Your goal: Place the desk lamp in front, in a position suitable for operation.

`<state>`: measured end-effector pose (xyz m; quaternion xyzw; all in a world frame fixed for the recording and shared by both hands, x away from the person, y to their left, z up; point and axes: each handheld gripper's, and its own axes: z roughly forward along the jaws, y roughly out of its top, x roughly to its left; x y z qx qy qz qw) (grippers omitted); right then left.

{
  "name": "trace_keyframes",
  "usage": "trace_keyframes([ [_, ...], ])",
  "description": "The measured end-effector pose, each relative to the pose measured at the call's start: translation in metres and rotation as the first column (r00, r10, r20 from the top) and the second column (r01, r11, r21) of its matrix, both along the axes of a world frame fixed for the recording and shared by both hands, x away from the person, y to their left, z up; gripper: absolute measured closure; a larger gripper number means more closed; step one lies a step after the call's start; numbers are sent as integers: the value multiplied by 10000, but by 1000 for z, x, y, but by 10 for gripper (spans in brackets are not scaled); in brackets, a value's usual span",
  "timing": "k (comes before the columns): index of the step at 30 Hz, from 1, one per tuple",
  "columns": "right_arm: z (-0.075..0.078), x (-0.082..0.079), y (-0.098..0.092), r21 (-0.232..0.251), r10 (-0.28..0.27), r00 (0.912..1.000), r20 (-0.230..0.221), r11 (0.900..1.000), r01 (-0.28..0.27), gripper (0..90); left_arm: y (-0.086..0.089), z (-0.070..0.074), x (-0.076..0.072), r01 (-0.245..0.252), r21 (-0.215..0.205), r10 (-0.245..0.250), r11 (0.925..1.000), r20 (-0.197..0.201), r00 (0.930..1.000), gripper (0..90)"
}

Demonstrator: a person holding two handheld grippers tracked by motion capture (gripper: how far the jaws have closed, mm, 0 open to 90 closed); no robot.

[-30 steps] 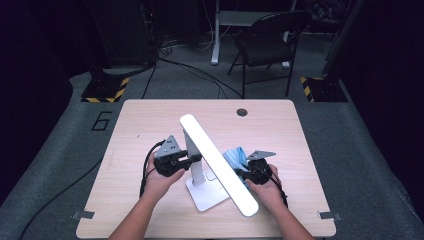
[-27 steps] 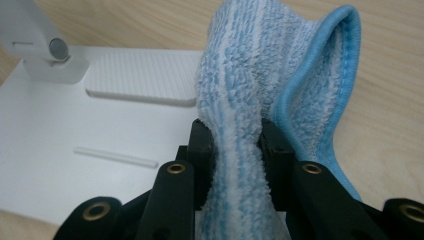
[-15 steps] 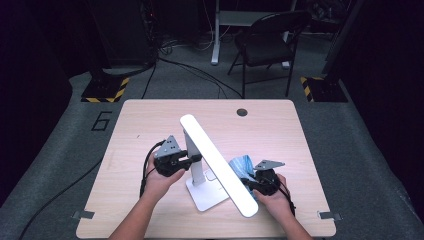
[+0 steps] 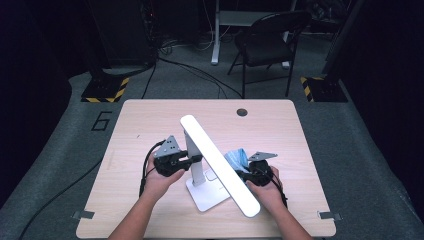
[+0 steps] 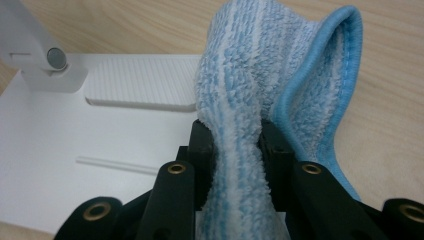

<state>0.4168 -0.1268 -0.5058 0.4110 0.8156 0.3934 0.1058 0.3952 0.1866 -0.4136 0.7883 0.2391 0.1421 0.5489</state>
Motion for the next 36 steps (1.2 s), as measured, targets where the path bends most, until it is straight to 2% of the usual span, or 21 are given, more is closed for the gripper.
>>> trace_keyframes([
  [6, 1, 14, 8, 67, -105, 9999, -87, 9999, 105, 725, 0, 0, 0, 26, -20, -26, 10000, -8, 10000, 764],
  [8, 0, 19, 12, 77, -154, 9999, 43, 9999, 154, 725, 0, 0, 0, 65, -12, -65, 10000, -14, 10000, 764],
  [9, 1, 21, 13, 88, -116, 9999, -73, 9999, 117, 725, 0, 0, 0, 67, -14, -67, 10000, -18, 10000, 764],
  [12, 2, 26, 18, 27, -151, 9999, 9, 9999, 151, 724, 0, 0, 0, 66, -29, -66, 10000, -16, 10000, 765],
  [18, 1, 32, 22, 92, -181, 9998, 119, 9998, 180, 723, 0, 0, 0, -1, -23, 1, 10000, -9, 10000, 764],
  [25, 2, 29, 20, 12, -14, 9999, 141, 10000, 14, 724, -1, 0, -2, -236, -34, 236, 9997, -18, 9997, 764],
  [27, 2, 26, 21, 101, -164, 9997, 168, 9998, 163, 725, -1, 0, -1, -268, -27, 268, 9996, -26, 9996, 763],
  [29, 2, 25, 19, -33, 30, 9997, 226, 10000, -29, 726, -1, 0, -2, -298, -36, 298, 9995, -23, 9996, 763],
  [31, 2, 22, 18, -61, 28, 9996, 281, 10000, -27, 726, -1, 0, -2, -300, -42, 300, 9995, -21, 9995, 763],
  [32, 3, 19, 17, 19, -15, 10000, 86, 10000, 15, 726, -1, 0, -1, -291, -28, 291, 9996, -26, 9996, 763],
  [33, 2, 19, 15, 13, 108, 9997, 233, 9999, -108, 726, -1, 0, -1, -318, -7, 318, 9995, -25, 9995, 763],
  [36, 2, 13, 12, 42, 66, 9997, 218, 10000, -67, 726, -1, 0, -1, -330, -37, 330, 9994, -25, 9995, 762],
])
